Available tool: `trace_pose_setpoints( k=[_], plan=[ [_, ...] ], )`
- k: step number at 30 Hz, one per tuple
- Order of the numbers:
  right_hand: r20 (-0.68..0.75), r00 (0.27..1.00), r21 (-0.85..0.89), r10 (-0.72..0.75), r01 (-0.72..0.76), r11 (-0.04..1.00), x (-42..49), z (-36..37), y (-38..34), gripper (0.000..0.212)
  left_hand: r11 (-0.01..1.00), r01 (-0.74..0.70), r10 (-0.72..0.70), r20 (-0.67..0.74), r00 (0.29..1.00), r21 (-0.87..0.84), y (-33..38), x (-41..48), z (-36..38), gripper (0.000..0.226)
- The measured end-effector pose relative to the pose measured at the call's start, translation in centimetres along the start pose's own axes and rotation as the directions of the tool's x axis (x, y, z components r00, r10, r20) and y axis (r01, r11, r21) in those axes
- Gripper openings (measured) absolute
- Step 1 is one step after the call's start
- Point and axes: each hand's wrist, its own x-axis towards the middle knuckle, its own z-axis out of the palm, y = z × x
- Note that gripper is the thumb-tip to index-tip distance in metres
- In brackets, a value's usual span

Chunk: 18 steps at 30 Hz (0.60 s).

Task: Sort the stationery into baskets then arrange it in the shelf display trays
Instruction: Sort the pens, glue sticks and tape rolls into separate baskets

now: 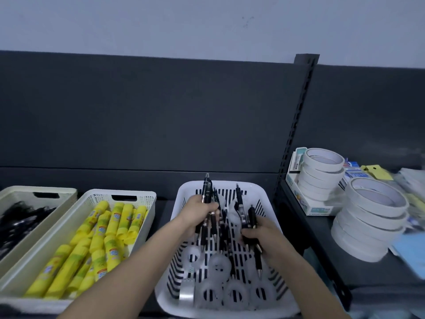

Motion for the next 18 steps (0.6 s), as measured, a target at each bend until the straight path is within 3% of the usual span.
trace_pose_setpoints(
  k=[5, 10, 18],
  plan=[
    [-0.010, 0.999, 0.113, -0.051, 0.051, 0.992, -1.3, 0.2, -1.0, 0.016, 0.990, -0.140, 0.140, 0.037, 0.989, -0.012, 2.2, -2.4, 0.0, 0.023],
    [0.048, 0.993, 0.068, -0.104, 0.100, 0.993, -1.9, 3.3, -1.9, 0.016, 0.975, -0.222, 0.222, -0.085, 0.971, 0.001, 3.7, -5.2, -4.9, 0.020],
    [0.249, 0.956, 0.071, -0.152, 0.139, 0.988, -1.7, 15.6, -4.5, 0.022, 0.982, -0.179, 0.146, -0.352, 0.925, -0.063, 1.9, -10.5, -19.3, 0.015]
  ],
)
